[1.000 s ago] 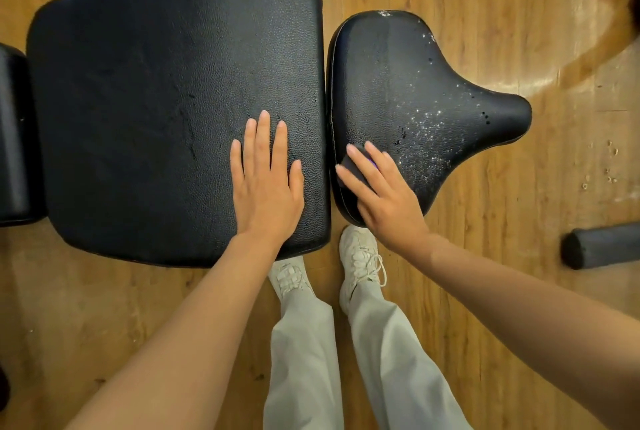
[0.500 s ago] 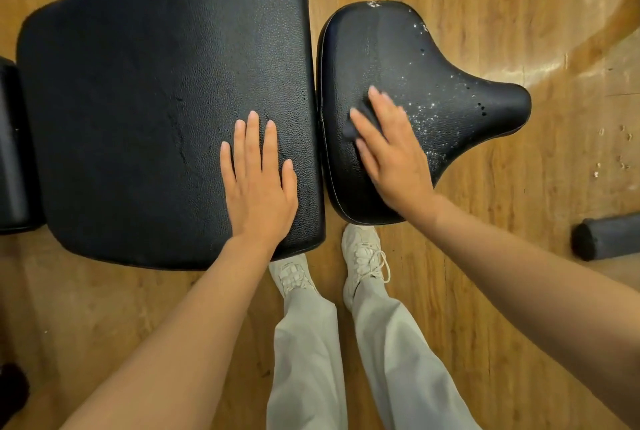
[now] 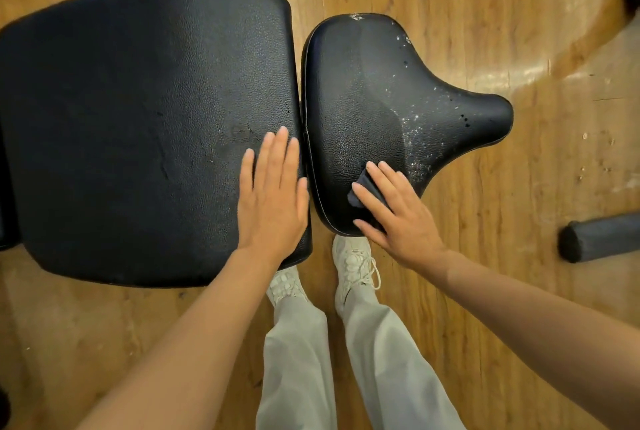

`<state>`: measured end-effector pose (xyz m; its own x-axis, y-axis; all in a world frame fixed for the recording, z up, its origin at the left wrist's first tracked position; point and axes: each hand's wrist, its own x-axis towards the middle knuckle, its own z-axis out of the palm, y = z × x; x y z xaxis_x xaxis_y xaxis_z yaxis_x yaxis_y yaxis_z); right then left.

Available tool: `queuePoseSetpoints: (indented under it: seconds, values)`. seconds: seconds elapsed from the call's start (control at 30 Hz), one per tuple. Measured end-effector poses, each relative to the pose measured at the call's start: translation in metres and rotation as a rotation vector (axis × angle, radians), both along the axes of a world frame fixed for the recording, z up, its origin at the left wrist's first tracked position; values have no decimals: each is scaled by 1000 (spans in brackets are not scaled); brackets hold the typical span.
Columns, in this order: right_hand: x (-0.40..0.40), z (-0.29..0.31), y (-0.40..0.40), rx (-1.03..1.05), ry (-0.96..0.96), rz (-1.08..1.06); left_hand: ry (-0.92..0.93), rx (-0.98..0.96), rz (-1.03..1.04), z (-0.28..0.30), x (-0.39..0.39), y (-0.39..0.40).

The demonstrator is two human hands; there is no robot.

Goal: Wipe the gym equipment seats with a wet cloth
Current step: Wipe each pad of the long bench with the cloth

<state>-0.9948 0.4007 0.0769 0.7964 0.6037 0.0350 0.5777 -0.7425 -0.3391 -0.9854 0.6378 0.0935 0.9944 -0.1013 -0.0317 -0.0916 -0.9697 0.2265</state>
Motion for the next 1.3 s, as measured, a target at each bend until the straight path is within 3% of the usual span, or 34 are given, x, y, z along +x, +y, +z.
queuePoseSetpoints:
  seconds: [0.17,0.37,0.5,0.7,0.83,1.0,1.17,1.3]
  values:
    - [41,6,6,-8,-72,48,-44,-39,-134,-2,9,-28]
    - [142,6,36,17,-94,-182,13,-83,-160,-5,14,-28]
    - [143,6,40,34,-32,-234,22,-119,-145,-4,21,-24]
    - [71,19,12,-51,58,9,48,-94,-161,-3,24,-22]
    - [90,21,6,-126,74,87,48,-58,-181,-1,27,-20]
    - [164,16,44,-49,32,-141,75,-56,-195,1,30,-18]
    - [236,18,82,-14,211,-426,101,-100,-193,4,36,-14]
    - [220,16,72,28,165,-354,147,-119,-197,7,44,-11]
